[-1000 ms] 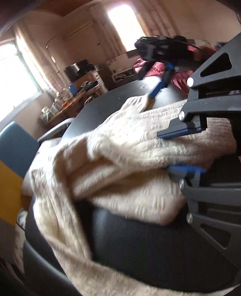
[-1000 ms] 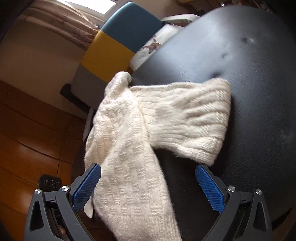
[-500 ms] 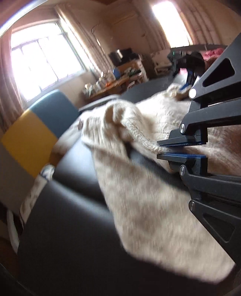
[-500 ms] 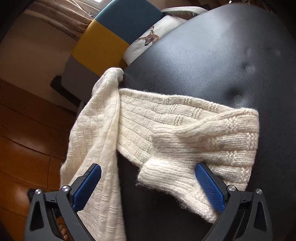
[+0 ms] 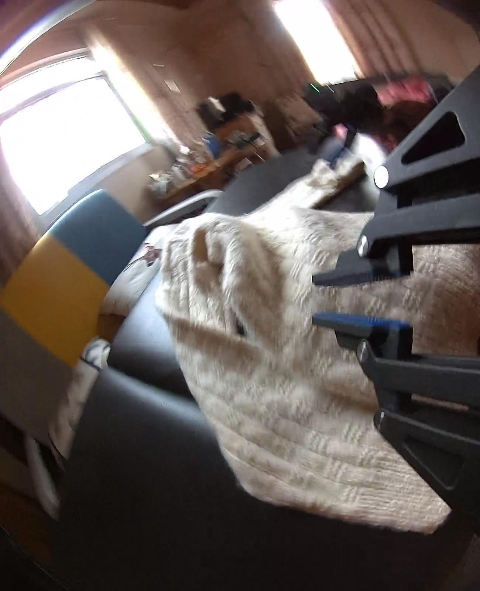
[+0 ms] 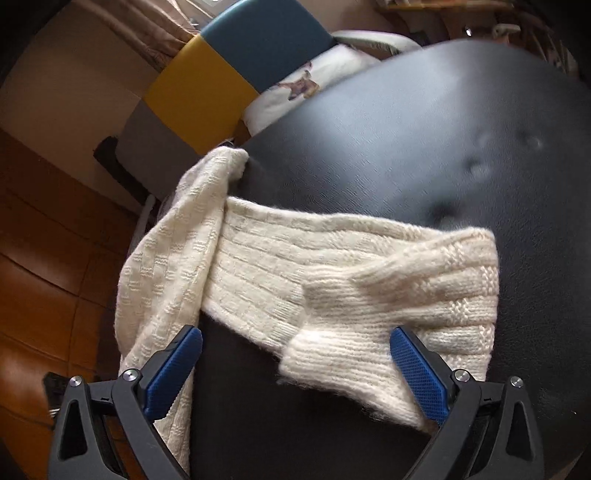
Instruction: Fold clothes
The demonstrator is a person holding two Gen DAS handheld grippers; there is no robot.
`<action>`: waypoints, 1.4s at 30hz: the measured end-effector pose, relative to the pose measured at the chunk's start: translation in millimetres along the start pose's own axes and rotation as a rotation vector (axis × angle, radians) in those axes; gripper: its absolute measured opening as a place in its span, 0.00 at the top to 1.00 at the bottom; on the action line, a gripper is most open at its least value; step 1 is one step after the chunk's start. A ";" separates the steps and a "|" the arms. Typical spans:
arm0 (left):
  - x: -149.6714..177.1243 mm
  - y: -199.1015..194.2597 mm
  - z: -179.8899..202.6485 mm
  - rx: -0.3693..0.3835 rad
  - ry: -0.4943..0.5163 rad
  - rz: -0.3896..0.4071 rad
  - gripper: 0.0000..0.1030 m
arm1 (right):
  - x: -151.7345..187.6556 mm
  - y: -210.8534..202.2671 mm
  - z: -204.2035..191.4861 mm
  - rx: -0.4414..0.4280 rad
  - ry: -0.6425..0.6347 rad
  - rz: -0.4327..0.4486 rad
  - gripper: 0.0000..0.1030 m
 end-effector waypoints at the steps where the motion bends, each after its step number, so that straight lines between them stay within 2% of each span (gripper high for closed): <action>1: -0.8 0.0 9.0 -0.051 0.043 -0.001 0.84 | -1.9 -0.2 -7.8 0.010 -0.037 0.011 0.00; 4: -0.9 5.2 37.6 -0.136 0.180 -0.014 0.81 | -6.3 4.3 -48.6 0.133 -0.245 0.026 0.00; 6: 2.2 11.2 58.0 -0.169 0.274 -0.028 0.78 | -9.6 15.1 -69.7 0.218 -0.362 0.007 0.00; 8: 0.8 30.4 70.9 -0.235 0.337 -0.073 0.77 | -14.6 28.5 -86.2 0.297 -0.457 -0.016 0.00; 12: 9.4 65.0 83.0 -0.336 0.436 -0.192 0.76 | -33.5 69.4 -89.9 0.386 -0.477 -0.100 0.00; 14: 16.3 75.9 88.1 -0.377 0.499 -0.232 0.72 | -38.0 86.1 -84.0 0.438 -0.464 -0.142 0.00; 15: 19.6 80.2 89.9 -0.398 0.537 -0.223 0.72 | -38.7 93.4 -78.2 0.469 -0.458 -0.167 0.00; 17: 22.5 85.7 91.0 -0.418 0.577 -0.208 0.72 | -36.8 102.0 -63.1 0.469 -0.431 -0.202 0.00; 19: 14.9 85.0 84.0 -0.372 0.520 -0.205 0.80 | -34.4 105.8 -49.7 0.450 -0.405 -0.219 0.00; 21: 5.4 82.0 76.0 -0.314 0.452 -0.198 0.87 | -32.0 101.5 -44.1 0.437 -0.402 -0.201 0.00; 23: -4.6 71.2 67.1 -0.196 0.346 -0.194 0.93 | -28.8 99.4 -41.7 0.436 -0.406 -0.185 0.00; 26: -24.7 44.6 38.3 0.036 0.130 -0.148 0.95 | -25.3 95.7 -37.9 0.430 -0.405 -0.170 0.00; 31: -41.5 9.1 -14.6 0.217 -0.121 -0.029 0.97 | -21.1 89.0 -31.6 0.420 -0.404 -0.161 0.00; 32: -41.2 2.6 -20.6 0.222 -0.144 -0.007 0.97 | -20.1 87.7 -30.4 0.419 -0.406 -0.160 0.00; 33: -41.9 -2.3 -25.5 0.190 -0.151 0.009 0.97 | -18.9 86.4 -29.3 0.419 -0.407 -0.159 0.00; 36: -39.7 -7.1 -33.4 0.021 -0.128 0.032 0.97 | -15.4 82.5 -26.1 0.420 -0.410 -0.154 0.00; 39: -31.9 -3.8 -42.0 -0.037 -0.168 0.022 0.97 | -16.2 80.2 -24.1 0.417 -0.412 -0.161 0.00; 42: -19.5 -25.4 -56.0 0.164 -0.262 0.054 0.97 | -23.3 73.9 -24.5 0.401 -0.410 -0.176 0.00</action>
Point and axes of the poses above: each gripper's, at about its wrist camera, not at the fingertips, and y roughly the way its jaws point, z to its right, x to its underside, the point moved 1 cm from there along y, roughly the way its jaws point, and after that the axes turned 8 degrees about -z, right-handed, at the moved point
